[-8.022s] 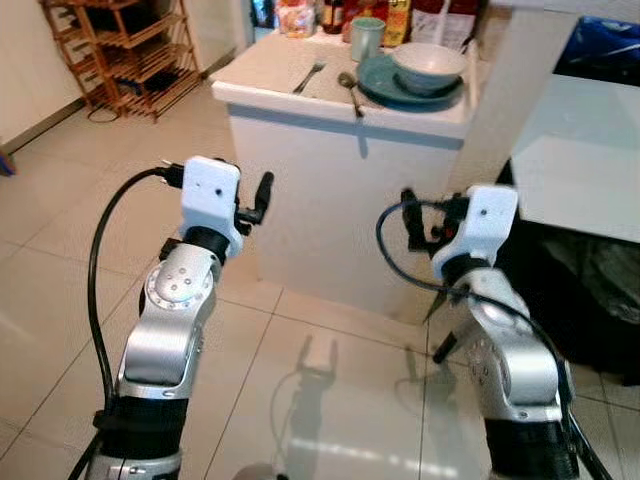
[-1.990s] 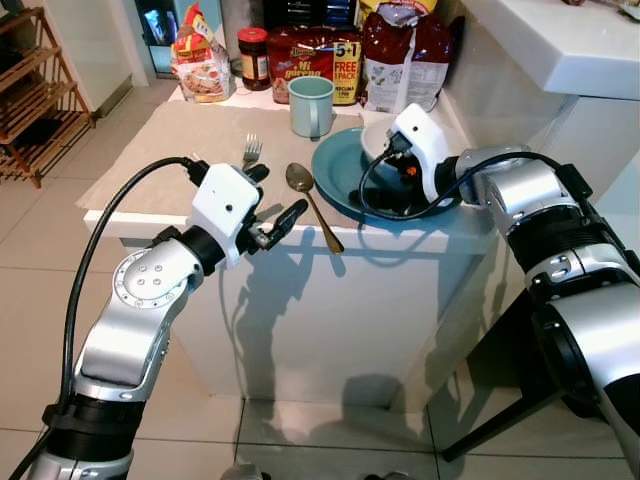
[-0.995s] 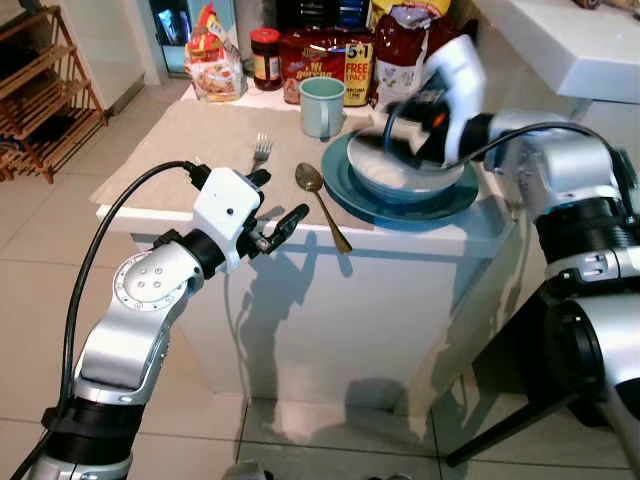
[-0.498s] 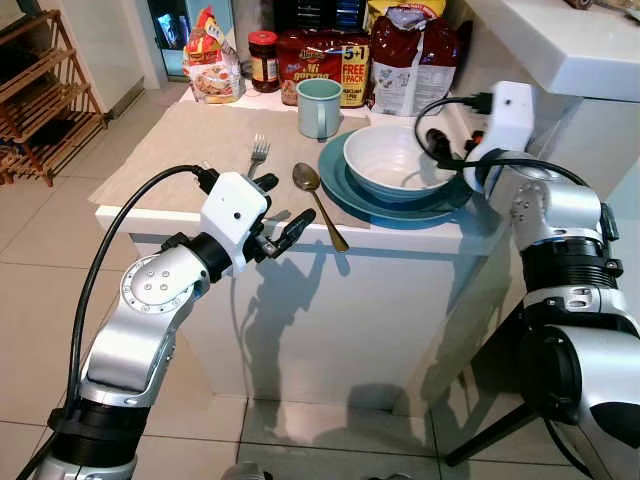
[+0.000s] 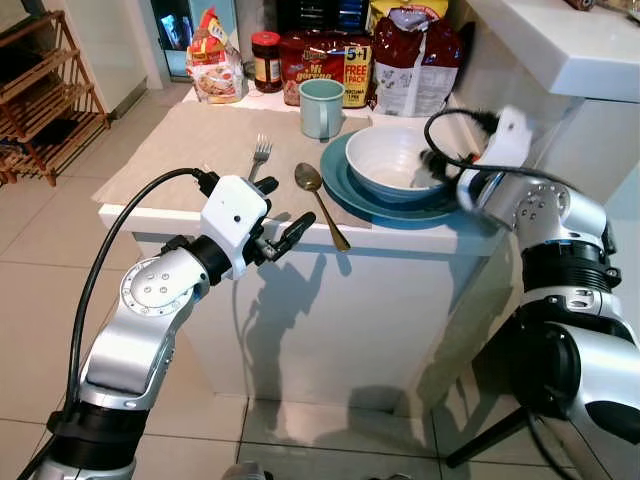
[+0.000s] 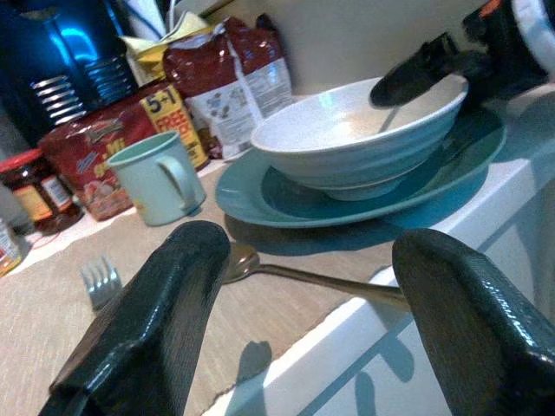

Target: Setting the table

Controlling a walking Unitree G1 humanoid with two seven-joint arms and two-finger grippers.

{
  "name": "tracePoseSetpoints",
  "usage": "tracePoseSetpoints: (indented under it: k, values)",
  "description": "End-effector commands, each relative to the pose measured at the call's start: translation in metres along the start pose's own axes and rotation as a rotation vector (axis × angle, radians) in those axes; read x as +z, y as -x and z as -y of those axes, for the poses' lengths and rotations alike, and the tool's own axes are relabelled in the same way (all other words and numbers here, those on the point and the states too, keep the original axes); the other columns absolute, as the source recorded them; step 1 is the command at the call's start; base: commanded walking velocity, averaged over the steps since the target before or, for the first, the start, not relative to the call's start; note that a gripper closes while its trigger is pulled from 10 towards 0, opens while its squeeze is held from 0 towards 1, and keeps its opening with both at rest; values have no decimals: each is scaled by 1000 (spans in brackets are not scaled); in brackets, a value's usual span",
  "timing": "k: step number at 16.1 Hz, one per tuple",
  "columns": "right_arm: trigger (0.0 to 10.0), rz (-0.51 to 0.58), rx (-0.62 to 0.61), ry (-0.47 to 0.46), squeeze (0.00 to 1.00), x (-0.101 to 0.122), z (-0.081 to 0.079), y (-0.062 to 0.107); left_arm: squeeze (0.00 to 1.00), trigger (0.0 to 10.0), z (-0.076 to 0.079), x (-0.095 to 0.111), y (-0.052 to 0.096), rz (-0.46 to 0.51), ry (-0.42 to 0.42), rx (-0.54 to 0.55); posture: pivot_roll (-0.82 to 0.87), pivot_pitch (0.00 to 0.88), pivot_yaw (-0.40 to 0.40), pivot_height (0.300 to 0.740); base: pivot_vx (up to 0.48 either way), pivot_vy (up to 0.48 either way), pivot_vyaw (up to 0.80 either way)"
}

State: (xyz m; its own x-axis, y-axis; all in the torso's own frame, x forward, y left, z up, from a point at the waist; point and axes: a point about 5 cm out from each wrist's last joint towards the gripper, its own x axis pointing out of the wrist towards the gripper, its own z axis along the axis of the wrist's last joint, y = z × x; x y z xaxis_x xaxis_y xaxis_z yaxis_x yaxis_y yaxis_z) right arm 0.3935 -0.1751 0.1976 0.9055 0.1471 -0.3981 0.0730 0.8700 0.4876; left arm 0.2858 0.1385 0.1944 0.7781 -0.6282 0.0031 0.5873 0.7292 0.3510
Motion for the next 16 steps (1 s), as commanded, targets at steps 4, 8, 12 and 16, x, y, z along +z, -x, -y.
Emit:
tracePoseSetpoints:
  k: [4,8,12,16]
  values:
    - [0,-67,12,-87,0,-7,1,1,0,10000,5,5,1,13,-5,-42,139,0,-29,740,0,0,0]
    - [0,-83,20,-129,0,-5,1,3,0,10000,6,5,1,10,-6,-46,139,0,-29,740,0,0,0]
    - [0,-88,28,-128,0,-3,-1,4,0,10000,5,5,1,9,-8,-48,141,0,-29,740,0,0,0]
    - [0,-98,32,-129,0,-3,-2,5,0,10000,8,6,1,15,2,-73,141,0,-26,740,0,0,0]
